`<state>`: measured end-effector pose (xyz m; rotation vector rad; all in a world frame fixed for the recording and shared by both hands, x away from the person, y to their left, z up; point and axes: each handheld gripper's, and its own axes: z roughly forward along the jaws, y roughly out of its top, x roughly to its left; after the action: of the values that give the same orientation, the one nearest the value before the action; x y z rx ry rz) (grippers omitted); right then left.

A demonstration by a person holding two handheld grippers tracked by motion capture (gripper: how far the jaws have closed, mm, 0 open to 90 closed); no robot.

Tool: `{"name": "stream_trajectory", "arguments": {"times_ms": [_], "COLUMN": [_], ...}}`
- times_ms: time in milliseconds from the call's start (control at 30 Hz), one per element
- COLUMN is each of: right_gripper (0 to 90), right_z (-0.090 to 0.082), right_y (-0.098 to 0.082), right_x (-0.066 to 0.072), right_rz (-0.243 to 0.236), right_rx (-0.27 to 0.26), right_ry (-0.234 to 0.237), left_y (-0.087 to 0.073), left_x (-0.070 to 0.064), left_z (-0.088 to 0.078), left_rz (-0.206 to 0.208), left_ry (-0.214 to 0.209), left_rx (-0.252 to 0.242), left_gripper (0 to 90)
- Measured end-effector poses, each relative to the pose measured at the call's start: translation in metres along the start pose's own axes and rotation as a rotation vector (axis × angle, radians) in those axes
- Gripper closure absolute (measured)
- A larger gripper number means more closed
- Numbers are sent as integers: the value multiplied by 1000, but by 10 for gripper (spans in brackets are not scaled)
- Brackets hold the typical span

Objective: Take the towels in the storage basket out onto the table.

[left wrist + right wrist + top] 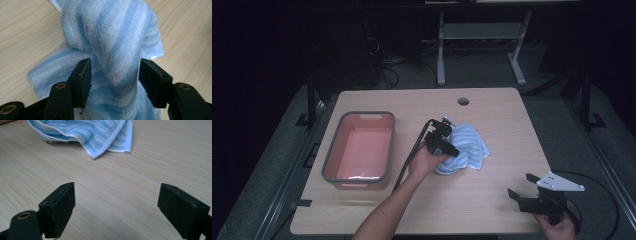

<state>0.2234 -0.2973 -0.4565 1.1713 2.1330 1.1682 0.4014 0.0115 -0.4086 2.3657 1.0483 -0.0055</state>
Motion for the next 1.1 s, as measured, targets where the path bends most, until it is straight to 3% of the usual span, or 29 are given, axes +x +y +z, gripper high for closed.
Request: {"name": "stream_trajectory", "arguments": {"times_ms": [233, 467, 567, 733, 1100], "right_gripper": [141, 141, 140, 140, 141], "right_z": [3, 6, 6, 6, 7], "right_y": [0, 0, 0, 0, 2], "right_x": [0, 2, 2, 4, 5], "right_rz": [10, 0, -5, -10, -9], "right_rx": [13, 20, 20, 27, 31], "right_ry": [-6, -4, -3, -2, -4], "left_y": [-3, -6, -8, -9, -13], "left_x": [1, 4, 4, 5, 4], "left_z": [-1, -4, -7, -17, -35], "left_rz": [6, -23, -23, -3, -6], "left_ry": [-2, -26, -18, -24, -27], "left_rx": [6, -23, -27, -46, -80], "left_gripper": [367, 348, 313, 312, 317]}}
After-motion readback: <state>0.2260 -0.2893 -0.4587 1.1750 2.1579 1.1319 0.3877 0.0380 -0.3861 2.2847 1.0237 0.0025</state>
